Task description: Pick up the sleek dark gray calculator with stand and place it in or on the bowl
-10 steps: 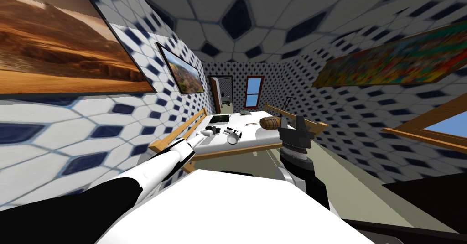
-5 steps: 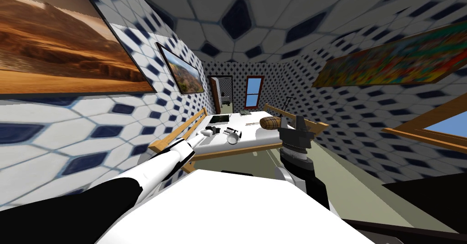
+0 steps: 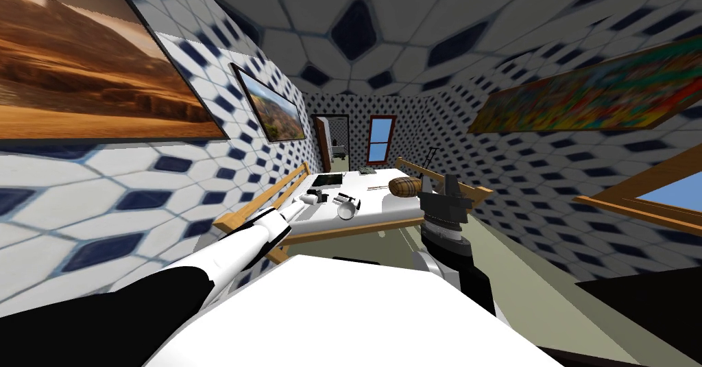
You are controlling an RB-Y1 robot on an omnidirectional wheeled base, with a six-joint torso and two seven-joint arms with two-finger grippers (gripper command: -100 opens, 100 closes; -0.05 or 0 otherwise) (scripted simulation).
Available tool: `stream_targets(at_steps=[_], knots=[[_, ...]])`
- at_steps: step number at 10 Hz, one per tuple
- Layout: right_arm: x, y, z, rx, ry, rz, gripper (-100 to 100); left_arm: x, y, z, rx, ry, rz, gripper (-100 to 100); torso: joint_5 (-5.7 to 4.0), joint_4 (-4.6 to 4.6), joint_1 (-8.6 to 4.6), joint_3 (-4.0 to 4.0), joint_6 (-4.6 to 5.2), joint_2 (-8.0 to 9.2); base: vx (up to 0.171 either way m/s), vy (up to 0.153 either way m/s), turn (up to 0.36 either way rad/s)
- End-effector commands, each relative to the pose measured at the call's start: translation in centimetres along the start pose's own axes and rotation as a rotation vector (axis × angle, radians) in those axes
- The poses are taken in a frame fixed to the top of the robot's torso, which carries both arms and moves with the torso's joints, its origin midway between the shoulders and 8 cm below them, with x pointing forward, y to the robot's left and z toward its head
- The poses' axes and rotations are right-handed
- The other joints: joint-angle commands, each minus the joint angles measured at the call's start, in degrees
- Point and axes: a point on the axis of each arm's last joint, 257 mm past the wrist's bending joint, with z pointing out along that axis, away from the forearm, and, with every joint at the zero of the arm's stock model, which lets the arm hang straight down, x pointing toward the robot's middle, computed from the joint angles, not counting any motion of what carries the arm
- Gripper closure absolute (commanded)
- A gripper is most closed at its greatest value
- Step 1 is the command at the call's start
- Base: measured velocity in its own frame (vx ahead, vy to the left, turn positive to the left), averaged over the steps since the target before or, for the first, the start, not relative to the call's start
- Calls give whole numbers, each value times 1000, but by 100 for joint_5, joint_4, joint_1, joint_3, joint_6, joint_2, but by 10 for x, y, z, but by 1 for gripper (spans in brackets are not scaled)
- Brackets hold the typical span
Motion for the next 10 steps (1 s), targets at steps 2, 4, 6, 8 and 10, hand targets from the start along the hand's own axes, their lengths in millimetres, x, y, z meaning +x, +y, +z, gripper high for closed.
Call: stream_targets(at_steps=[2,4,6,8,10], knots=[[0,0,0,0,0,0,0,-24,1,-3,-30,-47,3,-100,-2,-3,-12,-7,1,-11,116,-147,7],[0,0,0,0,0,0,0,-23,1,-4,-29,-45,0,-100,-3,-1,-11,-1,2,2,43,-82,7],[0,0,0,0,0,0,0,-25,7,-1,-18,-48,2,-100,6,4,30,14,-1,26,33,-5,1],[0,0,0,0,0,0,0,-24,5,-3,-23,-47,2,100,9,2,39,9,-1,18,19,1,1],[0,0,0,0,0,0,0,-24,6,-2,-25,-47,1,100,7,8,39,16,2,28,0,0,0]])
